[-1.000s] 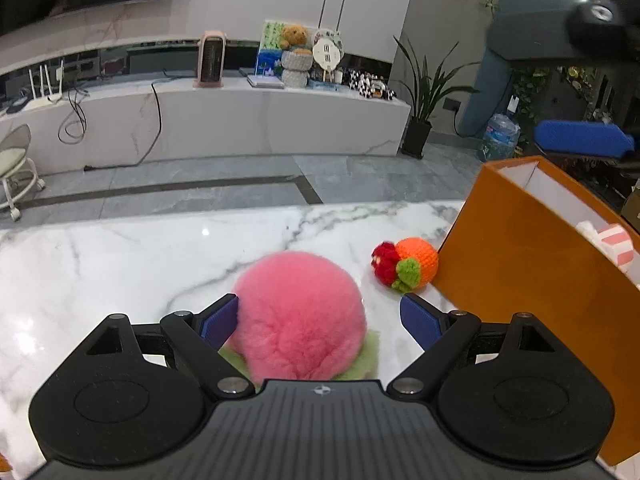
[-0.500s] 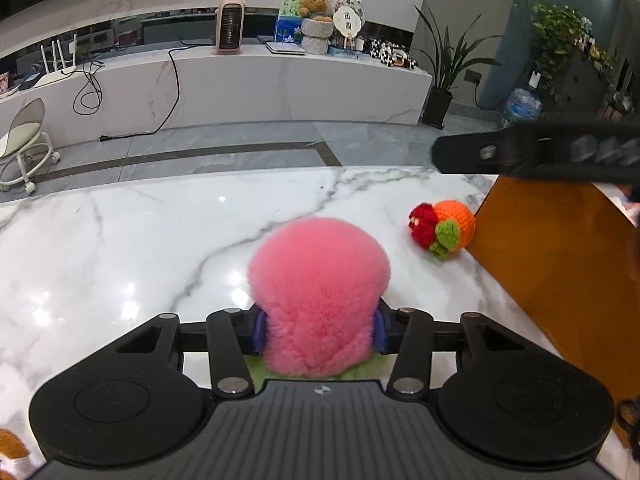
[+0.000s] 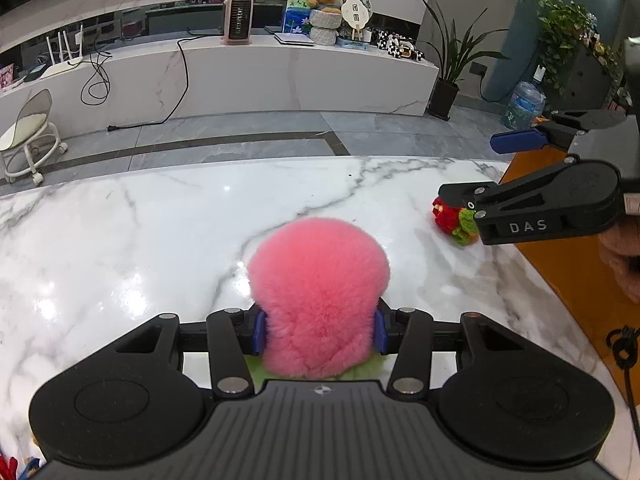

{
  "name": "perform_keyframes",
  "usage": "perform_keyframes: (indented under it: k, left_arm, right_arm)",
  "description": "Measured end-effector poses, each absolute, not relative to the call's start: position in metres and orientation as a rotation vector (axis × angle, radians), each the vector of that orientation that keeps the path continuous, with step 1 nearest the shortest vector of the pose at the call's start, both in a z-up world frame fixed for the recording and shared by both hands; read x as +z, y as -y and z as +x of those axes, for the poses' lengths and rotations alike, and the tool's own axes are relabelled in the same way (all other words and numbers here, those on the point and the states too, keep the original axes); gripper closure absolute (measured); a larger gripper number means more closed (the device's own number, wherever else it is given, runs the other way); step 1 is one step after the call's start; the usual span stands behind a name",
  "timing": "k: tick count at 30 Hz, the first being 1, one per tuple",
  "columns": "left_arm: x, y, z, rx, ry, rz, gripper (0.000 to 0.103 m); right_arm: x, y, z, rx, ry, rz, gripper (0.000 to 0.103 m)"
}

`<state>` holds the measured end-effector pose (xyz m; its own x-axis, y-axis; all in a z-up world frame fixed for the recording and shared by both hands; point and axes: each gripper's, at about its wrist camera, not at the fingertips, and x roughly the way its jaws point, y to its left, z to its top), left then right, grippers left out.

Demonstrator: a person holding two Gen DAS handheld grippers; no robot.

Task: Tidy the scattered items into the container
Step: 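Grasp the pink fluffy plush with the left tool while the right tool approaches the crocheted fruit, then grasp the orange crocheted fruit with the right tool and lift it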

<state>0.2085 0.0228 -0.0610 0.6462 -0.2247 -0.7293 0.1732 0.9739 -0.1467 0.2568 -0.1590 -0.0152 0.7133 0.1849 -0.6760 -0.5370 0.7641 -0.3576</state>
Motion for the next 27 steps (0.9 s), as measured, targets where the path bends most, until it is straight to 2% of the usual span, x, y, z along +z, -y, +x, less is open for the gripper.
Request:
perform_keyframes:
  k: [2,4,6,11,13,15,27]
  left_arm:
    - [-0.061,-0.023,0.21,-0.226,-0.839,-0.066,0.048]
    - [-0.061,-0.024,0.21,-0.227,-0.84,-0.067,0.048]
    - [-0.061,-0.024,0.21,-0.228,-0.841,-0.067,0.048]
    - [-0.061,-0.025,0.209,-0.23,-0.845,-0.067,0.048]
    - [-0.061,-0.025,0.209,-0.231,-0.846,-0.068,0.047]
    - [-0.061,-0.026,0.209,-0.232,-0.847,-0.068,0.047]
    - [-0.062,-0.027,0.209,-0.237,-0.852,-0.061,0.05]
  right_arm:
    - [-0.013,0.159,0.259,0.469,-0.668,-0.589,0.019]
    - [-0.014,0.157,0.258,0.548,-0.668,-0.617,0.025]
    - [-0.022,0.15,0.255,0.55,-0.65,-0.705,0.025]
    - [-0.034,0.15,0.278,0.476,-0.839,-0.704,0.028]
    - [-0.034,0.153,0.284,0.474,-0.893,-0.668,0.045]
    - [-0.036,0.155,0.29,0.475,-0.93,-0.628,0.051]
    - [-0.033,0.153,0.281,0.458,-0.959,-0.553,0.055]
